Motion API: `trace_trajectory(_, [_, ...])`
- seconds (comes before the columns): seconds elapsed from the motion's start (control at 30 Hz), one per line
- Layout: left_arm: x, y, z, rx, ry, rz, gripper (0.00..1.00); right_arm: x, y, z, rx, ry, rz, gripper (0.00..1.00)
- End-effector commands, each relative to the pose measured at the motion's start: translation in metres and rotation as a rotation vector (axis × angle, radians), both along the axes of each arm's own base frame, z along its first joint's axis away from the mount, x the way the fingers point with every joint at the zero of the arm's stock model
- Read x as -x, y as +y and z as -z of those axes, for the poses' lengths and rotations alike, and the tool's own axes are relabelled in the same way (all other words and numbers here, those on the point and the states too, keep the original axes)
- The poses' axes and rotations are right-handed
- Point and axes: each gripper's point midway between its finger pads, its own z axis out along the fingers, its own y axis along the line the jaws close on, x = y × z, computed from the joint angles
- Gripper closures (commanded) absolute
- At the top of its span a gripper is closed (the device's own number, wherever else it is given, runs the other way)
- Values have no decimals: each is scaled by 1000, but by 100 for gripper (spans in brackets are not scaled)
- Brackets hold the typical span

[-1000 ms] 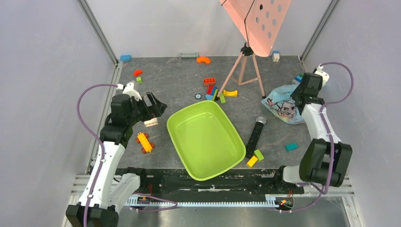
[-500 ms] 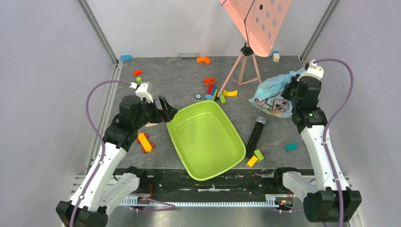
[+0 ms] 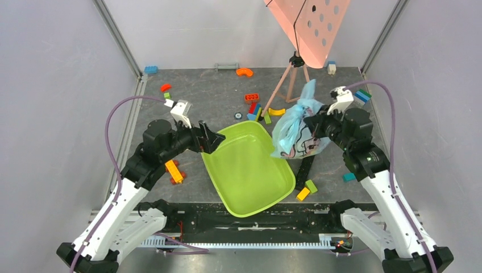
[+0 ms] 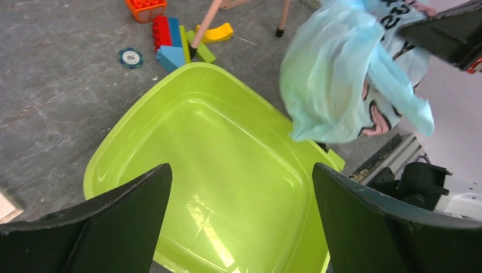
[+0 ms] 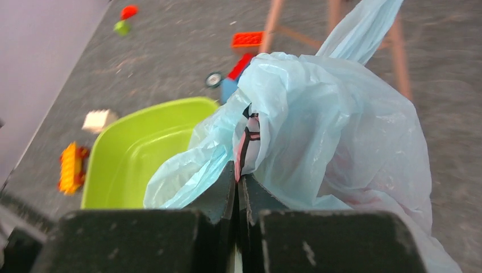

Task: Take the fake fruits out of the plastic bag
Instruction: Untie the plastic bag from the bin.

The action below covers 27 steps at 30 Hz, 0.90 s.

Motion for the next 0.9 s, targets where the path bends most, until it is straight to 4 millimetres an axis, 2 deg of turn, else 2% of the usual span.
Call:
trace_trajectory(0.0, [7,-20,-37,68,-104,104,0,26,44,-17,-15,-86,-237,100])
trace_trajectory(0.17, [14,-41,-39,78,-118,187,1,54,86,-9,-28,-94,-404,100])
trace_trajectory(0.33, [30,-70,-40,75,-144,283,2,80,128,1,-49,-90,-522,100])
trace_trajectory(0.47, [38,-87,-27,29,-135,316,2,98,156,10,-11,-94,-592,100])
trace_trajectory(0.6, [47,-97,0,-39,-103,328,5,106,170,22,13,-94,-594,100])
trace_trajectory(0.87, [52,-85,35,-165,-80,270,7,107,170,32,-4,-96,-564,100])
